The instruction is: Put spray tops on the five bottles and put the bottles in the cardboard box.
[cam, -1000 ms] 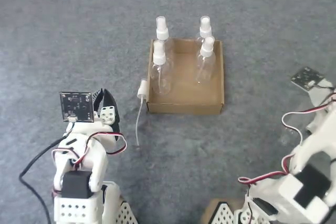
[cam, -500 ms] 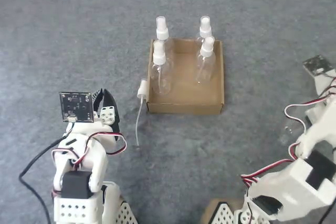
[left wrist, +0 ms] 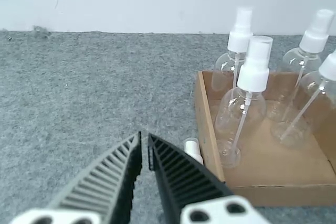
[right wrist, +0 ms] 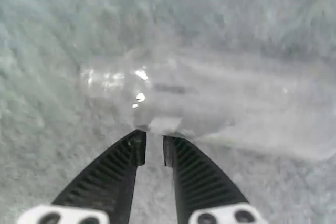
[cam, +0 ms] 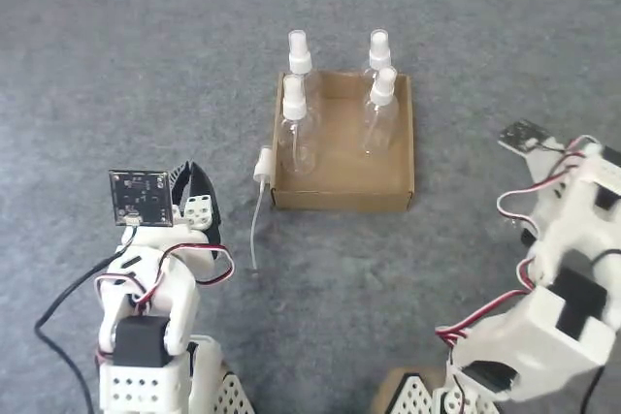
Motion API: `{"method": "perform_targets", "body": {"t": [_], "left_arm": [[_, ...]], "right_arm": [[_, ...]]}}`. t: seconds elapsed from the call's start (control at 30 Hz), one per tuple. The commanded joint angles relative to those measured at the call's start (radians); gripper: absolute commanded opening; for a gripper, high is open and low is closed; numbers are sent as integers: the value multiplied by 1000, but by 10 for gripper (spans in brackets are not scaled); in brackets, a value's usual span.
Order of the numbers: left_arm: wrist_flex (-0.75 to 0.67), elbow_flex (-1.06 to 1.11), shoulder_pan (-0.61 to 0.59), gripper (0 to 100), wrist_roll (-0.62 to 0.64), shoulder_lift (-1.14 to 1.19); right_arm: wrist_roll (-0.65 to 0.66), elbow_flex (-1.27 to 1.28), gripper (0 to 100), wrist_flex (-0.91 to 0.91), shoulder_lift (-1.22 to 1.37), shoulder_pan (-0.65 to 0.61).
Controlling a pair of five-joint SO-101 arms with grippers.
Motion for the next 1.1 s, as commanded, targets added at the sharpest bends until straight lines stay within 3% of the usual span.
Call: {"method": "perform_targets", "body": {"t": [0.0, 0.33, 0.57, 0.73, 0.83, 1.07], "left_arm": [[-26, -5, 3, 11, 3, -6], [-26, -5, 3, 11, 3, -6], [-28, -5, 3, 11, 3, -6], [-28, -5, 2, 11, 3, -6], [-28, -5, 2, 11, 3, -6], [-28, -5, 3, 11, 3, -6]], "right_arm": [[-74, -12, 6, 7, -27, -90], [-195, -20, 6, 12, -33, -269], [-215, -55, 6, -4, -223, -275], [-158, -52, 6, 41, -371, -260], [-21, -51, 12, 97, -374, -248], [232, -48, 160, 110, -321, -90]]}}
